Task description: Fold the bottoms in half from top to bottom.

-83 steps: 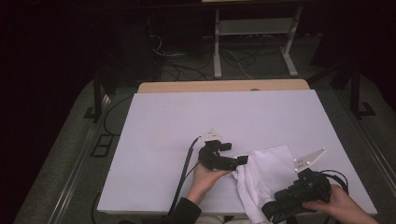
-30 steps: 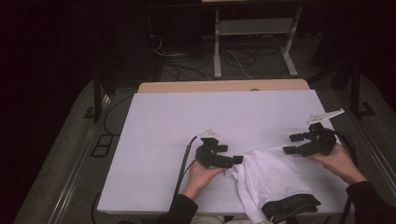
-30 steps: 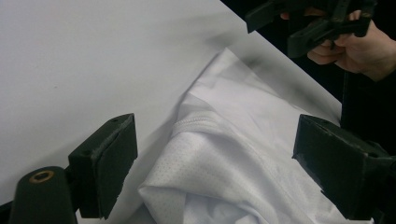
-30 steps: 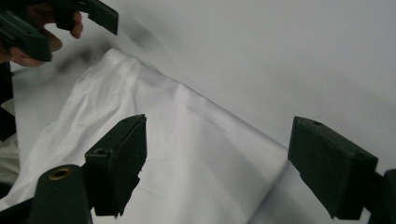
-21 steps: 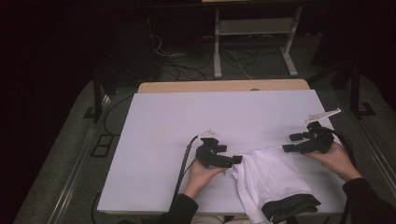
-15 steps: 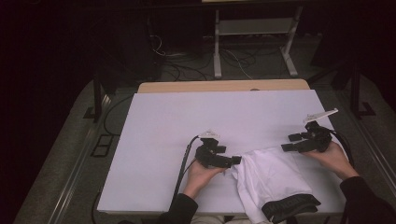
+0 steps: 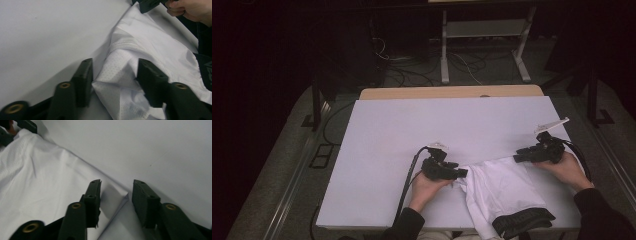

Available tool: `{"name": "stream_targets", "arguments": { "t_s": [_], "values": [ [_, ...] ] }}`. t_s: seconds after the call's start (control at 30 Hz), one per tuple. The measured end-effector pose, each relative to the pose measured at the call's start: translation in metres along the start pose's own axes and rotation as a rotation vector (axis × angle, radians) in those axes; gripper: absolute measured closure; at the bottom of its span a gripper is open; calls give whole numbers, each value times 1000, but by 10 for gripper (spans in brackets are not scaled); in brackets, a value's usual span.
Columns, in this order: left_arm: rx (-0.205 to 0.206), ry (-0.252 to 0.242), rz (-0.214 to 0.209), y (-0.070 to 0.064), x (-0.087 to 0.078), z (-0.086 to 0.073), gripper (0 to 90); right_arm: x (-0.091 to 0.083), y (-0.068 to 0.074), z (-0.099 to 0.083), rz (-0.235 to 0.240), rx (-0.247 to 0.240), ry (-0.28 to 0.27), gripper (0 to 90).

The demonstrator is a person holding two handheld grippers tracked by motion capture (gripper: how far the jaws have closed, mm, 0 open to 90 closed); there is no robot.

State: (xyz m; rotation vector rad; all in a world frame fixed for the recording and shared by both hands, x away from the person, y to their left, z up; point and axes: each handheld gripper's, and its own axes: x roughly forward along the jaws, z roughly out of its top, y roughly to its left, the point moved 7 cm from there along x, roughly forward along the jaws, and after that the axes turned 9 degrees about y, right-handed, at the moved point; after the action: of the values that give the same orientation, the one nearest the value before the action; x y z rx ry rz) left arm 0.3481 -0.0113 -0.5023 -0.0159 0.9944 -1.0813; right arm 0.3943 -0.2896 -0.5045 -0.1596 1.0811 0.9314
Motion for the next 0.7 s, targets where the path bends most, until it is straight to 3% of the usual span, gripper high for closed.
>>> {"name": "stream_targets", "arguments": {
  "t_s": [0.13, 0.23, 0.4, 0.57, 0.7],
  "values": [
    [5, 16, -16, -1, 3, -1, 716, 1, 3, 3, -5, -19, -6, 835],
    [7, 14, -27, -1, 3, -1, 822, 2, 7, 6, -3, -29, -5, 872],
    [2, 5, -33, -1, 1, 0, 838, 5, 6, 12, 12, 48, -37, 878],
    [10, 5, -30, 0, -2, 0, 843, 6, 2, 14, -10, 90, -60, 879],
    [3, -13, -62, 1, -8, 1, 847, 4, 0, 16, -24, 112, -82, 879]
  ]
}}
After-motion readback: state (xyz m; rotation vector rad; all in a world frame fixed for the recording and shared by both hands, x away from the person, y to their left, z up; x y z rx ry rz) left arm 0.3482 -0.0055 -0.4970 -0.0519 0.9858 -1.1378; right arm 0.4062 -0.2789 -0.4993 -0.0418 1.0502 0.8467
